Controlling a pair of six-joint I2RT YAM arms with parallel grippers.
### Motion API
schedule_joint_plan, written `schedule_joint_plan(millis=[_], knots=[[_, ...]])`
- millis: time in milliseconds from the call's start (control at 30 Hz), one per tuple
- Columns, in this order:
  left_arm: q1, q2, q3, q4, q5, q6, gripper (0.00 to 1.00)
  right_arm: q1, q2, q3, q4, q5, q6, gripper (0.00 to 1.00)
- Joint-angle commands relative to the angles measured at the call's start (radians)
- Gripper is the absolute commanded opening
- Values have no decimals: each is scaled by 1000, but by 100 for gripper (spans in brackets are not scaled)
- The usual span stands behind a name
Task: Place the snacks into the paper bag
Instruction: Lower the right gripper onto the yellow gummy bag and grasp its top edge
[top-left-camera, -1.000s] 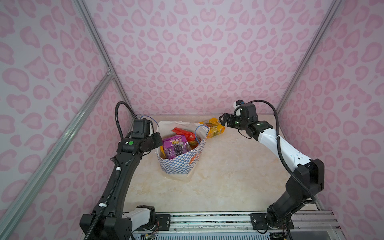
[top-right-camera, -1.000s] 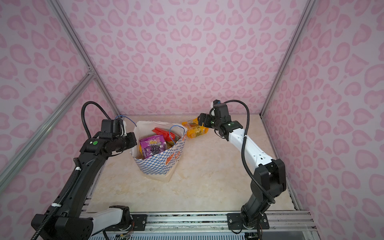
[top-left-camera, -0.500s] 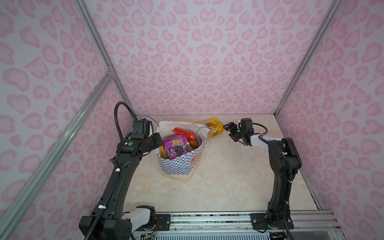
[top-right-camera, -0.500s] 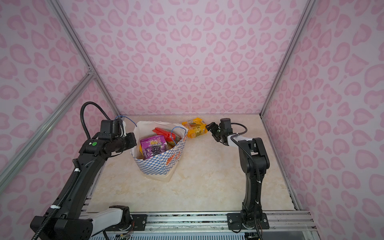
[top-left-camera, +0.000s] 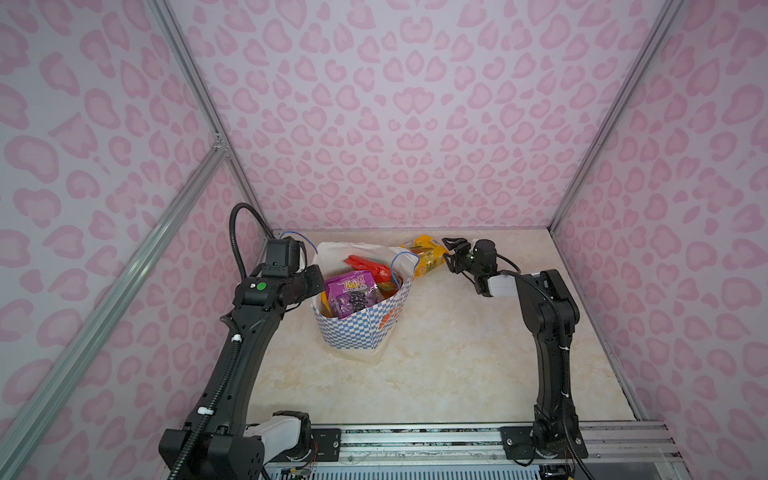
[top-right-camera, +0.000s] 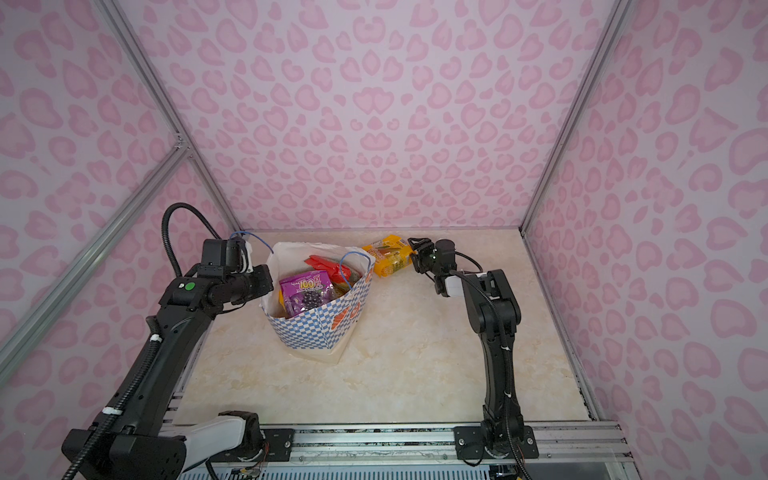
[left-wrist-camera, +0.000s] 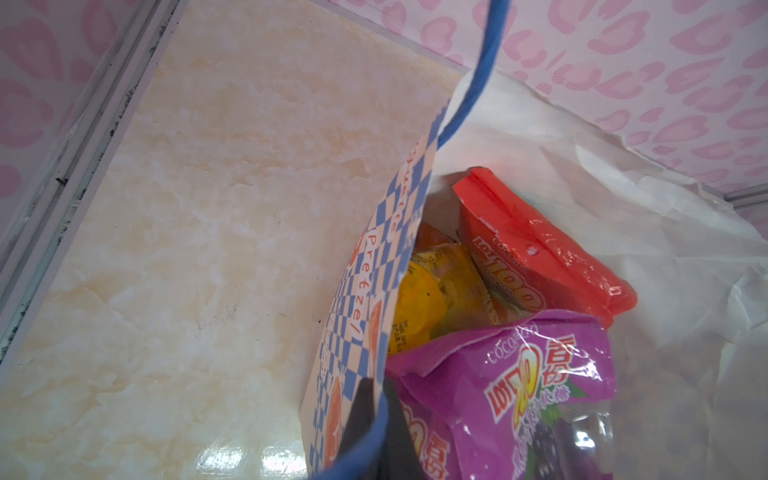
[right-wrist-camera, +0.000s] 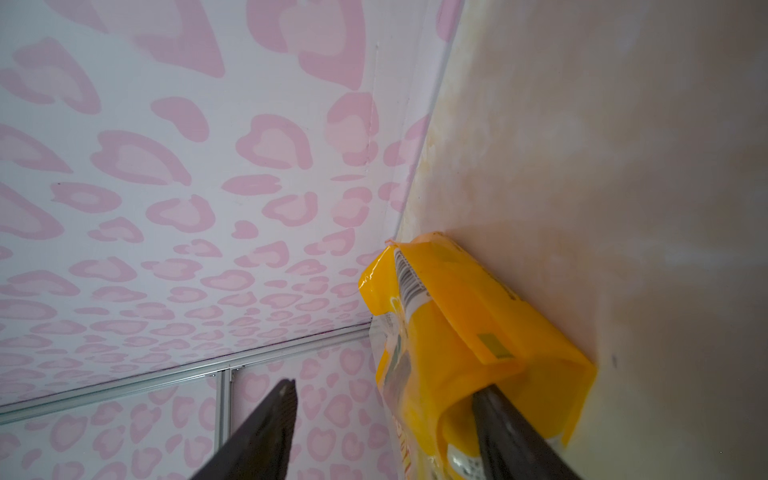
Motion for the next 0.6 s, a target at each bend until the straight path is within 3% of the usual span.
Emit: schedule_joint_plan(millis=[0,567], knots=[[1,11,13,4,2,3,6,0,31,22,56,7,46,68],[1,19,16,9,1,5,6,5,130,71,91,12,128,62]])
